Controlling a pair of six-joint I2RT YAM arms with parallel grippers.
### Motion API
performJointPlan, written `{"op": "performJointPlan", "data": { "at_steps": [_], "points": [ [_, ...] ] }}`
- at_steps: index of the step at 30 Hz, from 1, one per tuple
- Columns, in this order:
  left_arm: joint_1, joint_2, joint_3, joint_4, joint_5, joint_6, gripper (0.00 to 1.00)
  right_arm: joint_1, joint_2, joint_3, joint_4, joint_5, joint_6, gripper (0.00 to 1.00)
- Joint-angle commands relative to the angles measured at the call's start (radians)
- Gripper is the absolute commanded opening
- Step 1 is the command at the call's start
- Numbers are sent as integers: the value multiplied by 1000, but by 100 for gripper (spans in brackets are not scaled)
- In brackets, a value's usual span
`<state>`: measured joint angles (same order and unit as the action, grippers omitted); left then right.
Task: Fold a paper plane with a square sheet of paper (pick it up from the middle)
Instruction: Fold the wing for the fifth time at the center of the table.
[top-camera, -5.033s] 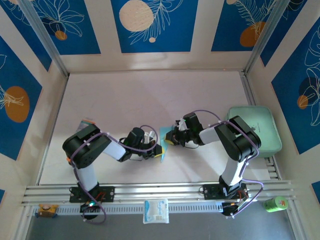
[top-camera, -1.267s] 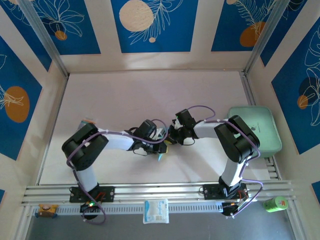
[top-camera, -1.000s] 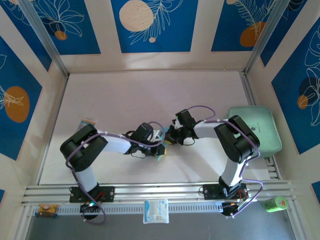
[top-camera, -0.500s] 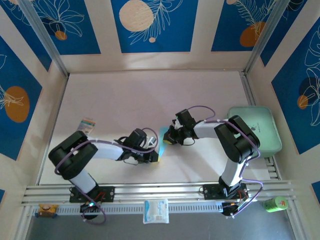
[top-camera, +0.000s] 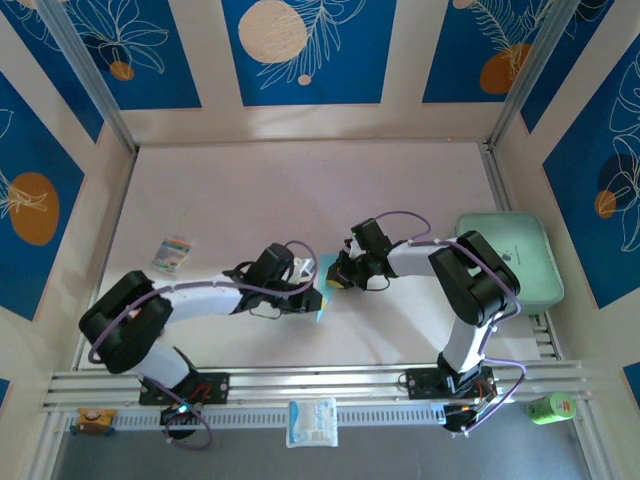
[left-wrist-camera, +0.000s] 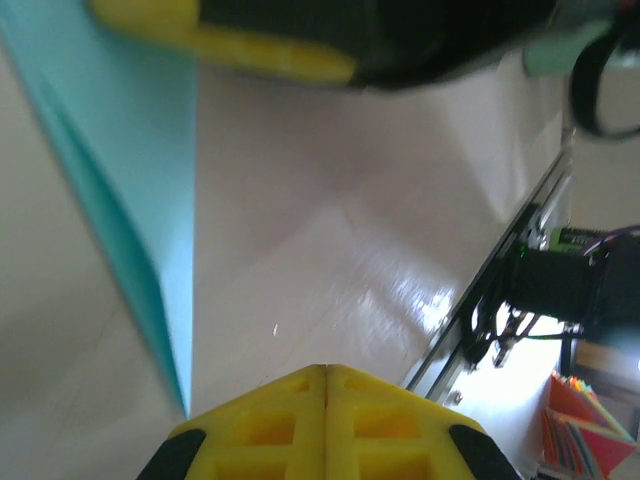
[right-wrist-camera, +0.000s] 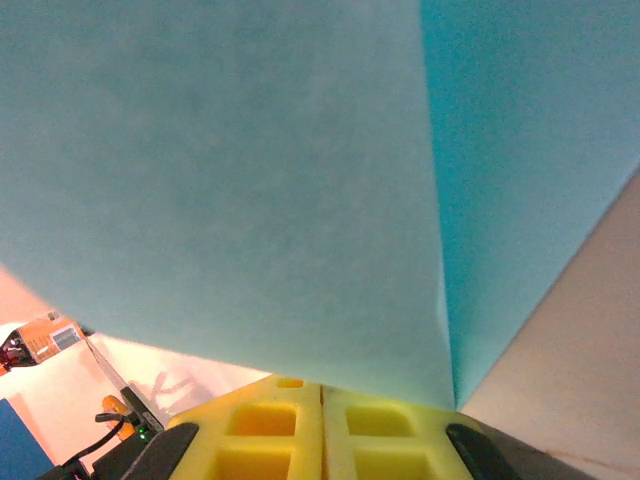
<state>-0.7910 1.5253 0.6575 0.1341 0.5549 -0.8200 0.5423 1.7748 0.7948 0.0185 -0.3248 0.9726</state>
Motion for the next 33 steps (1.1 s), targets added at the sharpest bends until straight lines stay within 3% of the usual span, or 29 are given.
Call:
{"op": "performJointPlan", "data": {
  "at_steps": [1,9,17,33],
  "points": [
    [27,82,61,40,-14,9,6,-2,17,-32,-96,90,9,8],
    [37,228,124,83,-49,3,6,-2,14,-38,-79,76,13,8],
    [36,246,88,6,-145,19,3,-4,-4,-43,-54,60,13,9],
    [36,242,-75,6,-44,68,0,-27,-254,-123,-33,71,-67,14]
  ]
}}
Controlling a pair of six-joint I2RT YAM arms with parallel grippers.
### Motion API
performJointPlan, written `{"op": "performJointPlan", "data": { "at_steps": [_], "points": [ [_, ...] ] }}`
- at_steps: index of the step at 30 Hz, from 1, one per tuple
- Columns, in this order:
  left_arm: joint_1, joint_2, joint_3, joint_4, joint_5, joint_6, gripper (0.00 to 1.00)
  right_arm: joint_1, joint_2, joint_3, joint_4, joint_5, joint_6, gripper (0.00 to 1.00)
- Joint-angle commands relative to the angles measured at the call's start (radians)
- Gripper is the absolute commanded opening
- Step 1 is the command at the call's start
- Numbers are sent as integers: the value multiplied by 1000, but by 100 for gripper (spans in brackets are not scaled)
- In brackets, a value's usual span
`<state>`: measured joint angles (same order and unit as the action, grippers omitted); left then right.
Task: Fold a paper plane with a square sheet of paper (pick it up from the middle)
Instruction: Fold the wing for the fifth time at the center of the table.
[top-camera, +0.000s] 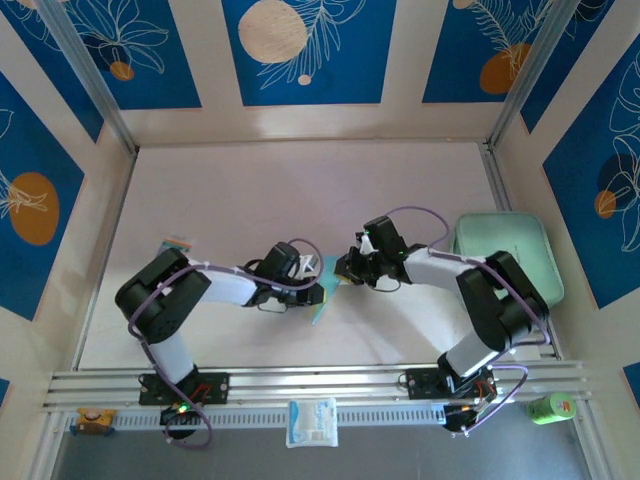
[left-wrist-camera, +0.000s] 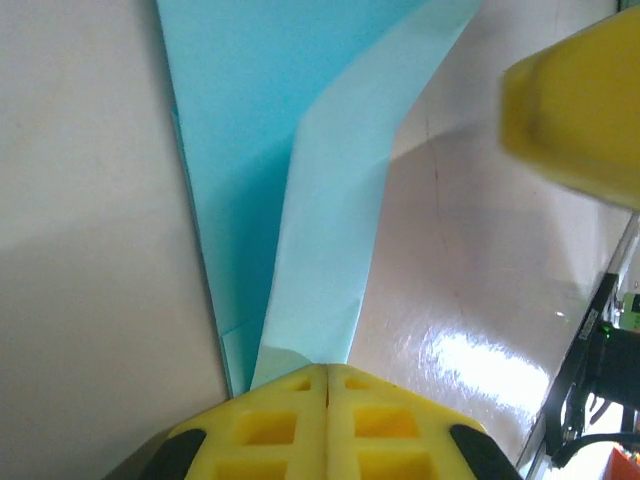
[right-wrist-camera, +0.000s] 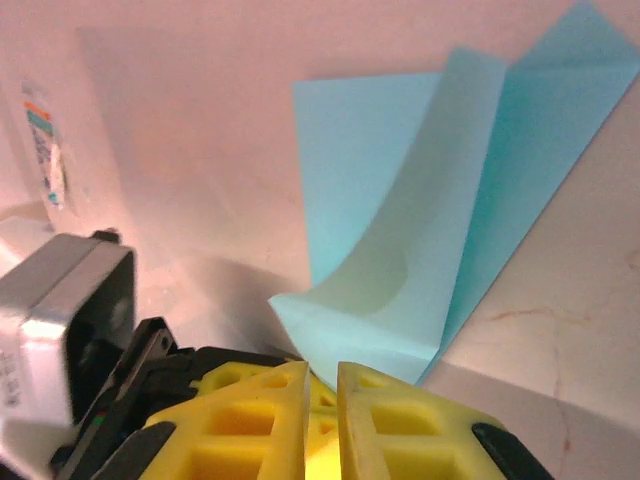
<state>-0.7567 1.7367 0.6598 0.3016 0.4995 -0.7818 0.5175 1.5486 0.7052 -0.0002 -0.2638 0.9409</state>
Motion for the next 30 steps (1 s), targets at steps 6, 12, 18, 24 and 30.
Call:
{"op": "performJointPlan", "data": {
  "at_steps": [6,12,18,24,30],
  "points": [
    [2,18,-78,-160,15,30,0,49,-34,-66,61,-22,-45,11],
    [2,16,-78,-158,9,23,0,107,33,16,13,15,-59,10],
    [2,23,-87,-139,5,6,0,115,152,47,18,39,-42,9],
    [2,20,-104,-138,2,0,0,64,185,-16,84,35,-25,9],
    [2,20,-105,-145,-4,4,0,30,170,-14,118,-30,-35,10]
  ]
}}
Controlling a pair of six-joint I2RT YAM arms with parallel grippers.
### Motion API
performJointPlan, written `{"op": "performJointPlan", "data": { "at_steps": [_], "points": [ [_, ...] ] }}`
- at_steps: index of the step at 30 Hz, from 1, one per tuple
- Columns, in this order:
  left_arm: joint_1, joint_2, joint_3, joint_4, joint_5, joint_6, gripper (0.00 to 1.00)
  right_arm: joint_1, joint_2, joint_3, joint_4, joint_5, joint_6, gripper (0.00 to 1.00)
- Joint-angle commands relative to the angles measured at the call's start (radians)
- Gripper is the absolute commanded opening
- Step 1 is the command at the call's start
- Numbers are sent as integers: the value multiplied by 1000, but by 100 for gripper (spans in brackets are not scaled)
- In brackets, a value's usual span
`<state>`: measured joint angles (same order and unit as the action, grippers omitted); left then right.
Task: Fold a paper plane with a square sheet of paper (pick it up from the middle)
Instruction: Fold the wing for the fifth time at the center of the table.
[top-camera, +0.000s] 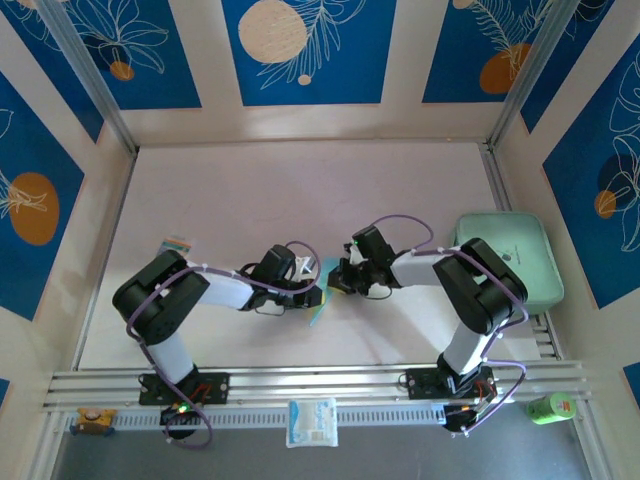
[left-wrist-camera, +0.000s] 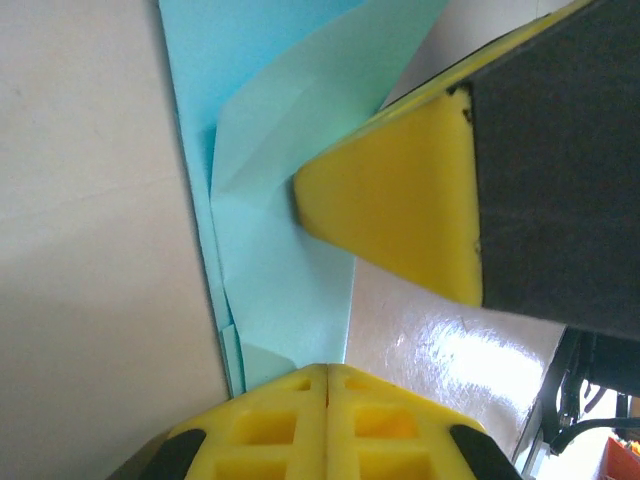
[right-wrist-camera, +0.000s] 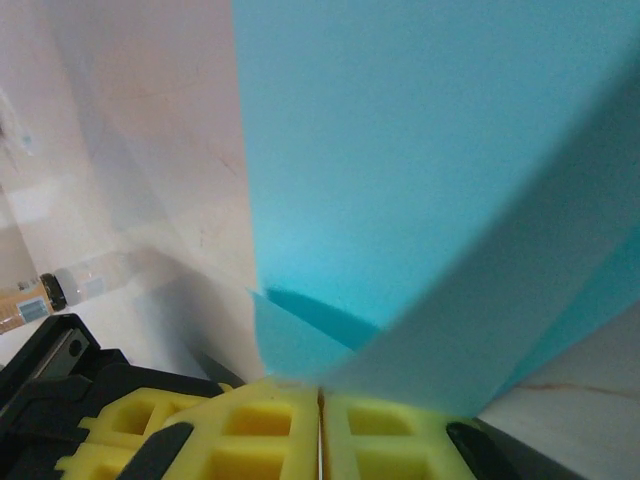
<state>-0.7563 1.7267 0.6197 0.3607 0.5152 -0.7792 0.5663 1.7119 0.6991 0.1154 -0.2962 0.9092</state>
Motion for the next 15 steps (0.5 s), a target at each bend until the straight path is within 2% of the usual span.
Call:
{"op": "performJointPlan", "data": {
  "at_steps": [1,15],
  "points": [
    [2,30,-65,-207,-20,1,0,-19,0,-1,-6,5,-7,11],
    [1,42,-72,-197,-17,3,0,-86,18,36,-59,34,-33,11]
  ]
}}
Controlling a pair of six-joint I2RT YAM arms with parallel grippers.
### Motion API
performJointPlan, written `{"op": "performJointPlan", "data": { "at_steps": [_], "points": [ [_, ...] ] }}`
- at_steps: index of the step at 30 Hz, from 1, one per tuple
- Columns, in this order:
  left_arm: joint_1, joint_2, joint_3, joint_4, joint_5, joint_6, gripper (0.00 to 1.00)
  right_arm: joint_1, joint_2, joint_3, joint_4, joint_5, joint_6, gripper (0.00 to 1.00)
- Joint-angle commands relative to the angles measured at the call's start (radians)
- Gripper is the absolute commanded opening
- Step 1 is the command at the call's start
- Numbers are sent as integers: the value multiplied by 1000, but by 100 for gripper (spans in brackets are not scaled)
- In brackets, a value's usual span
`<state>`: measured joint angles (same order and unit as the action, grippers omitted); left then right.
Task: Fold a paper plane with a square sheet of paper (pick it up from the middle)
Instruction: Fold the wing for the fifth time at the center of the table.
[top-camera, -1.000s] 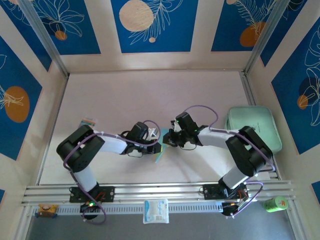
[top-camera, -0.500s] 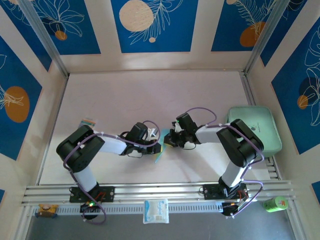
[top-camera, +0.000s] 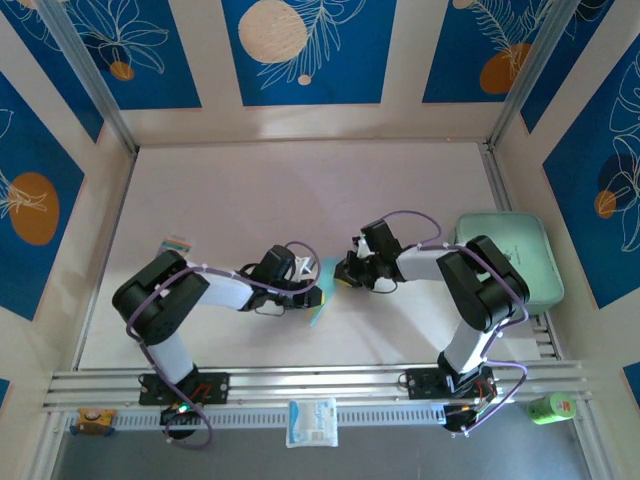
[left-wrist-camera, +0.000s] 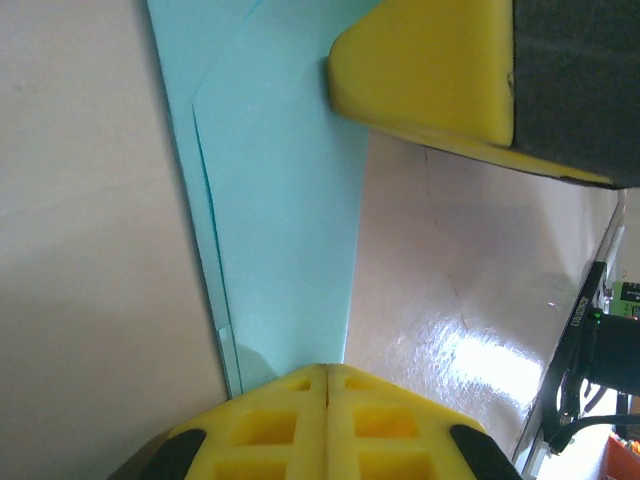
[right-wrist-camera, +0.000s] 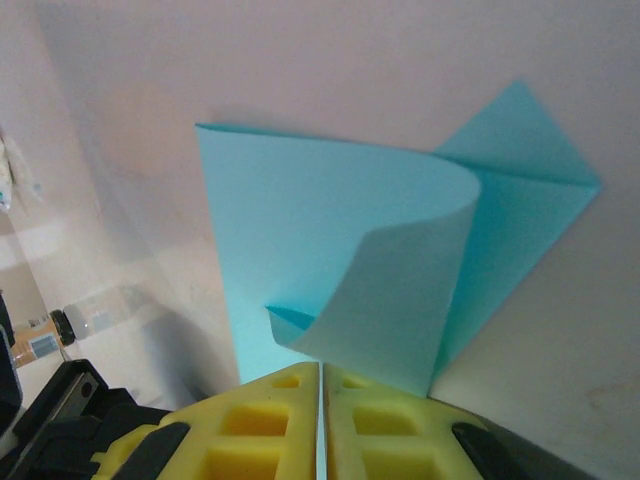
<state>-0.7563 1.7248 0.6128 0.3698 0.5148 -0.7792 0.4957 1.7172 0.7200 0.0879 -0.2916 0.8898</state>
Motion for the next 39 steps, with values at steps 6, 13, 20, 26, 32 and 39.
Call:
{"op": "performJointPlan", "data": {
  "at_steps": [6,13,20,26,32,39],
  "points": [
    [0,47,-67,-203,-15,-1,0,-60,13,31,-41,19,-5,12],
    [1,44,-66,-203,-14,-3,0,-17,-63,38,-45,-16,-28,12],
    [0,38,-66,-204,-17,-5,0,59,-36,37,-47,26,2,12],
    [-1,37,-63,-210,-15,-5,0,12,38,27,-31,33,0,12],
    [-1,39,-63,-214,-18,-6,0,-68,48,74,-78,19,-51,11],
    [-1,41,-64,-212,-16,-9,0,-149,88,101,-82,4,-77,11]
  ]
}}
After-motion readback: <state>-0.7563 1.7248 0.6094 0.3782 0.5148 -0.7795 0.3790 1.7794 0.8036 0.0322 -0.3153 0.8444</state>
